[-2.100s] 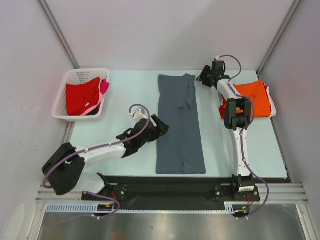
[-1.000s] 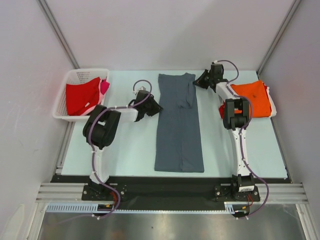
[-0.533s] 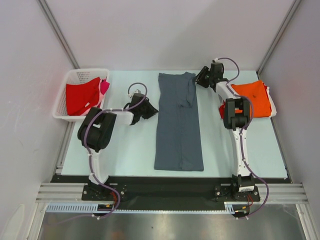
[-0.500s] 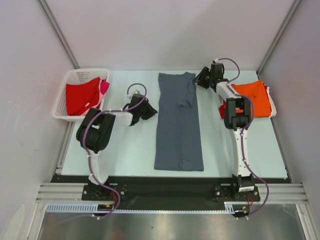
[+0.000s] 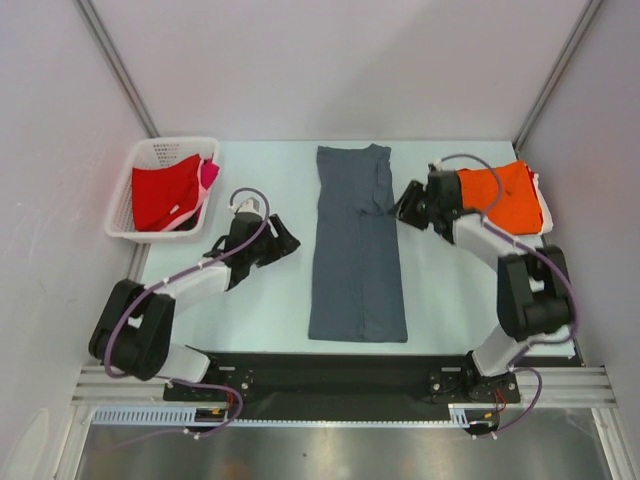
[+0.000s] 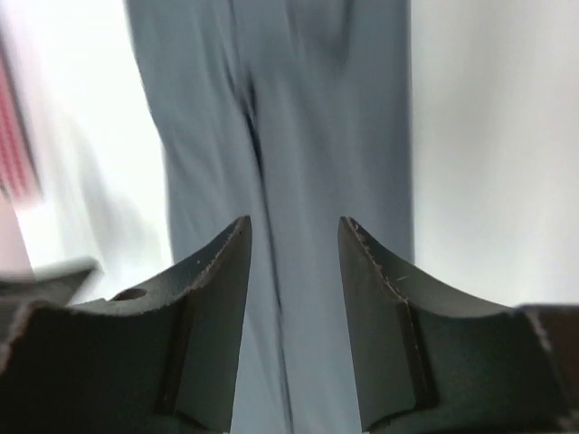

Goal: Fold and stack the t-shirts
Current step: Fold the tshirt

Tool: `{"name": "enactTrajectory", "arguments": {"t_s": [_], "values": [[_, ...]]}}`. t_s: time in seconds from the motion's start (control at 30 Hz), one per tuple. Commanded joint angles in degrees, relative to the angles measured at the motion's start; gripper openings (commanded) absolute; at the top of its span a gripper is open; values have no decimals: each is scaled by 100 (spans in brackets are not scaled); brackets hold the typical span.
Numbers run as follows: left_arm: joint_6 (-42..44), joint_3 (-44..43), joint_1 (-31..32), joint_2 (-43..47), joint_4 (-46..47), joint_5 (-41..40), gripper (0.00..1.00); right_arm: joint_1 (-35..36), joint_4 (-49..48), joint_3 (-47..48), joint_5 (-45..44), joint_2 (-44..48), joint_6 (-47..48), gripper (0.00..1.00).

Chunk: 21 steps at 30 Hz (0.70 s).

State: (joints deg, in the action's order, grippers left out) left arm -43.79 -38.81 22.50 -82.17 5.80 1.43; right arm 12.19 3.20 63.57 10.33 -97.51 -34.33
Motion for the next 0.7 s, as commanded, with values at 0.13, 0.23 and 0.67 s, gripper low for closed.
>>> {"name": "enactTrajectory", "arguments": {"t_s": [0.13,0.23,0.67], "values": [[319,1102,368,1552,-536,437,78,520,1128,-2330,-680,2427,225,50],[29,1437,886,1835,-712,358,78,732,1647,-2919,-637,3342,93,52],[-1052,2026,2478,1573,-607,33,68,2446,2817,-3843,-716,4223,-1181,46]]}}
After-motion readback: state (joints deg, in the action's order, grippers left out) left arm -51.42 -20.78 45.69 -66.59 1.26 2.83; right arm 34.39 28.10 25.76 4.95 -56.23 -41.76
